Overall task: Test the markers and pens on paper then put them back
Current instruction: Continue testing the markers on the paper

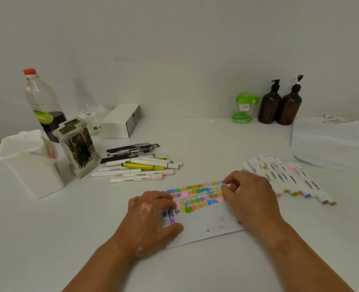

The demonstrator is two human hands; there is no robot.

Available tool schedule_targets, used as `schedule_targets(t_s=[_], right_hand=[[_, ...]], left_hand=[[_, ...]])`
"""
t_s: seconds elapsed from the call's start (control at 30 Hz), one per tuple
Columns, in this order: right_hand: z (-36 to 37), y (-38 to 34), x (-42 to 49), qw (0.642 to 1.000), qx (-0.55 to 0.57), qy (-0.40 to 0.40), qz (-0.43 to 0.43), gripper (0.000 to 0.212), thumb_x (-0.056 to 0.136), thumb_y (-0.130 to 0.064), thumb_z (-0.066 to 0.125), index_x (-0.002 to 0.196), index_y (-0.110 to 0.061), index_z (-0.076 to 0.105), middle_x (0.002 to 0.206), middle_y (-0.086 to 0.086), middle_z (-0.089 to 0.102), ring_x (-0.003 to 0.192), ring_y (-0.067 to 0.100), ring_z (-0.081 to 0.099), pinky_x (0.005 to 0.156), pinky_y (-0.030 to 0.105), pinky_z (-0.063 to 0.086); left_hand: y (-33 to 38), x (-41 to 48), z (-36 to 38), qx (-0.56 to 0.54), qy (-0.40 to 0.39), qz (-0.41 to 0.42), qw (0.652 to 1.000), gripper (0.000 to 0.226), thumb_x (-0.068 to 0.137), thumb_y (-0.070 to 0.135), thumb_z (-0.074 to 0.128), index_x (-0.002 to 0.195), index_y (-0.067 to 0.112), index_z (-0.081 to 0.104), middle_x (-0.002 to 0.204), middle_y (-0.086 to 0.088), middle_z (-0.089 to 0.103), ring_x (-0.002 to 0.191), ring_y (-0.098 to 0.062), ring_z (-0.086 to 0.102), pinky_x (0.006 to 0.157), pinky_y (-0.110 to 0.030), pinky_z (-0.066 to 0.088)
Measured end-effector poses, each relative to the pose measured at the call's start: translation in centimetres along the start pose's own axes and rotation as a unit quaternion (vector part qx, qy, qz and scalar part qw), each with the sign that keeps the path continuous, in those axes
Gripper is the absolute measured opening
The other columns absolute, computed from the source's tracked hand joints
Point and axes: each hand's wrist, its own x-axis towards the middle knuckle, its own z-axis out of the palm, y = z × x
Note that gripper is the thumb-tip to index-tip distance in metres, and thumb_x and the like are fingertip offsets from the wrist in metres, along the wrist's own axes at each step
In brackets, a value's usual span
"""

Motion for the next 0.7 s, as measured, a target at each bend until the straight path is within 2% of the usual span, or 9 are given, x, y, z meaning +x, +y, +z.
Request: schedule_targets(t_s=[0.1, 0.2, 0.3, 0.37, 0.47, 0.6, 0.7], right_hand=[[1.2, -1.7, -1.4, 0.992, 0.046, -0.076, -0.092, 0.004, 0.086, -0.029, 0.076, 0.089, -0.031, 0.074, 0.075, -0.016, 0.065, 0.068, -0.001, 0.057, 0.065, 0.015, 0.045], [2.2, -2.8, -2.3, 0.981, 0.043, -0.132, -0.133, 0.005, 0.087, -0.033, 0.073, 0.092, -0.032, 0.074, 0.081, -0.017, 0.067, 0.073, 0.000, 0.058, 0.070, 0.015, 0.047], [2.7, -3.4, -2.7, 0.972, 0.039, -0.177, -0.152, 0.009, 0.089, -0.035, 0.069, 0.096, -0.033, 0.074, 0.087, -0.017, 0.068, 0.081, 0.003, 0.062, 0.075, 0.017, 0.052], [2.9, -3.6, -2.9, 0.968, 0.035, -0.188, -0.162, 0.010, 0.091, -0.038, 0.067, 0.098, -0.035, 0.073, 0.087, -0.018, 0.067, 0.082, 0.002, 0.061, 0.076, 0.015, 0.051], [2.9, -3.6, -3.0, 0.968, 0.037, -0.182, -0.169, 0.008, 0.090, -0.039, 0.066, 0.094, -0.036, 0.072, 0.082, -0.019, 0.067, 0.079, 0.001, 0.060, 0.072, 0.012, 0.048], [2.6, -3.5, -2.9, 0.971, 0.067, -0.175, -0.152, 0.002, 0.086, -0.036, 0.072, 0.087, -0.035, 0.073, 0.075, -0.019, 0.067, 0.067, -0.005, 0.057, 0.061, 0.005, 0.035], [2.6, -3.3, -2.8, 0.971, 0.116, -0.170, -0.125, 0.007, 0.085, -0.035, 0.075, 0.080, -0.037, 0.071, 0.070, -0.021, 0.067, 0.073, -0.006, 0.060, 0.060, 0.006, 0.039]], left_hand=[[-1.2, 0.8, -0.8, -0.004, 0.090, -0.052, 0.995, 0.030, 0.087, 0.047, 0.069, 0.115, 0.036, 0.068, 0.122, 0.019, 0.063, 0.112, 0.001, 0.052, 0.104, -0.033, 0.045], [-3.7, 2.6, -2.5, 0.097, 0.160, -0.109, 0.976, 0.028, 0.092, 0.026, 0.068, 0.120, 0.028, 0.069, 0.123, 0.005, 0.068, 0.114, -0.016, 0.059, 0.102, -0.038, 0.045], [-6.0, 3.9, -3.8, 0.191, 0.118, -0.144, 0.964, 0.034, 0.094, 0.021, 0.060, 0.127, 0.029, 0.065, 0.130, 0.005, 0.065, 0.119, -0.019, 0.056, 0.102, -0.040, 0.042], [-6.7, 4.2, -3.9, 0.211, 0.097, -0.145, 0.962, 0.035, 0.095, 0.024, 0.058, 0.129, 0.031, 0.063, 0.130, 0.007, 0.063, 0.119, -0.017, 0.055, 0.104, -0.039, 0.041], [-6.8, 4.1, -3.2, 0.203, 0.097, -0.130, 0.966, 0.031, 0.098, 0.027, 0.056, 0.127, 0.032, 0.065, 0.122, 0.007, 0.063, 0.115, -0.017, 0.054, 0.102, -0.038, 0.040], [-6.4, 3.7, -3.2, 0.179, 0.080, -0.123, 0.973, 0.023, 0.100, 0.031, 0.056, 0.120, 0.030, 0.067, 0.117, 0.005, 0.060, 0.109, -0.015, 0.054, 0.101, -0.035, 0.042], [-4.4, 3.5, -4.1, 0.120, 0.064, -0.131, 0.982, 0.019, 0.097, 0.030, 0.061, 0.116, 0.030, 0.067, 0.112, 0.009, 0.063, 0.100, -0.010, 0.058, 0.091, -0.027, 0.048]])
